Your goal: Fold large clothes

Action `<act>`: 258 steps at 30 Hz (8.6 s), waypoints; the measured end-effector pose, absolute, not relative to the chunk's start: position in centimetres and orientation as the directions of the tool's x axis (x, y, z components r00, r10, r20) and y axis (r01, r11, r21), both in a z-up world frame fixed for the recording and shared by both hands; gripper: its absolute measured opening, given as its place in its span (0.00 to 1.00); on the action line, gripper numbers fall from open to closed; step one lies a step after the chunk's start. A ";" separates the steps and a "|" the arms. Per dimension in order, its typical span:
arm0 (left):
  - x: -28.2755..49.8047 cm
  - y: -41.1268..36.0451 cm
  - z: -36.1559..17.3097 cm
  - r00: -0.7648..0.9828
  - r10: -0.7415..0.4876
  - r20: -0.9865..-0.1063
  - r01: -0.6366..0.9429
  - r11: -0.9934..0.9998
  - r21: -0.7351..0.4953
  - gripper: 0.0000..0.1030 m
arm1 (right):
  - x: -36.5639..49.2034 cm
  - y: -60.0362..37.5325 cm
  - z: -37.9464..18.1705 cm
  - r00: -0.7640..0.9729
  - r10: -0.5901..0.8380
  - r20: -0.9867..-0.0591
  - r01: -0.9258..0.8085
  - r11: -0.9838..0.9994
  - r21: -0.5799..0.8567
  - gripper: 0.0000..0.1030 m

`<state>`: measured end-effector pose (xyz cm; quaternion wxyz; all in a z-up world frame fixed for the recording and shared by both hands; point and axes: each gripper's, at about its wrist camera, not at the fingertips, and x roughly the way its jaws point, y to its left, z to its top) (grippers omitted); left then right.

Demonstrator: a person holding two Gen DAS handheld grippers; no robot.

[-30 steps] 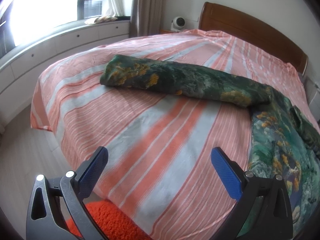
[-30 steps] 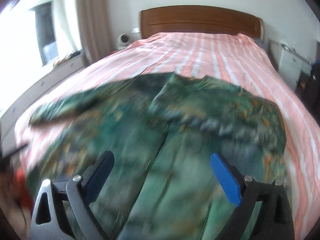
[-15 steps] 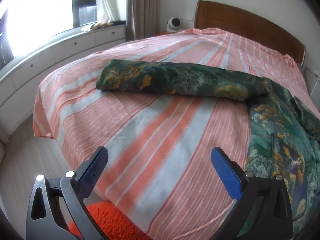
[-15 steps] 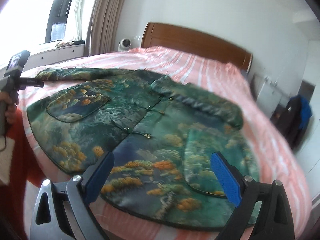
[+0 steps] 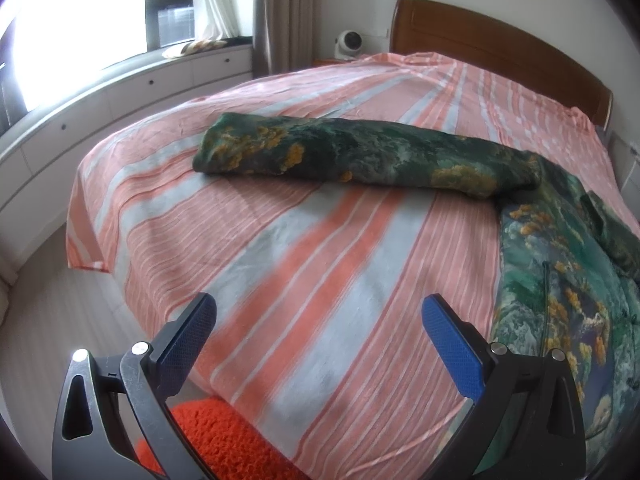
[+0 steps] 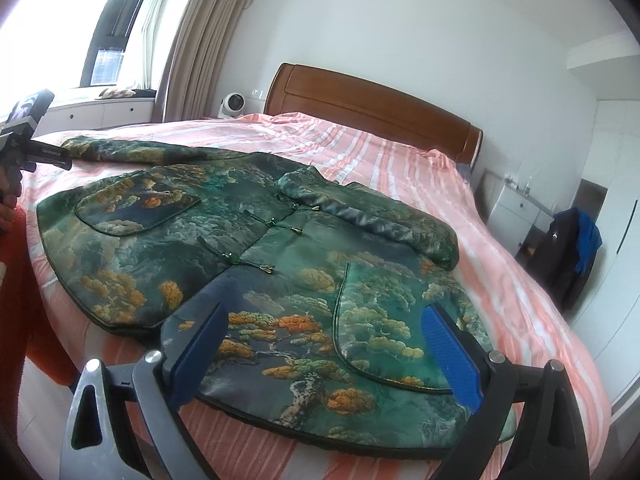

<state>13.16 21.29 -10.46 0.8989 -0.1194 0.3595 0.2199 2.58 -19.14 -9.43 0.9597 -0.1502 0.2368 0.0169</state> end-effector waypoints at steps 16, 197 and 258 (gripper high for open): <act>13.5 21.0 -10.7 0.641 0.304 -0.705 -0.472 0.880 -0.049 1.00 | 3.4 -19.7 -10.4 0.881 -0.050 -0.471 -0.094 0.956 -0.277 0.93; 30.6 26.2 -14.5 0.562 0.283 -0.777 -0.427 0.904 0.020 1.00 | 4.0 -23.5 -10.8 0.854 -0.082 -0.515 0.001 0.988 -0.154 0.94; 9.4 12.5 -9.5 0.226 -0.315 -0.922 0.234 0.936 -0.263 0.11 | 7.6 -39.7 -11.6 0.375 0.323 -0.869 0.047 0.930 0.366 0.13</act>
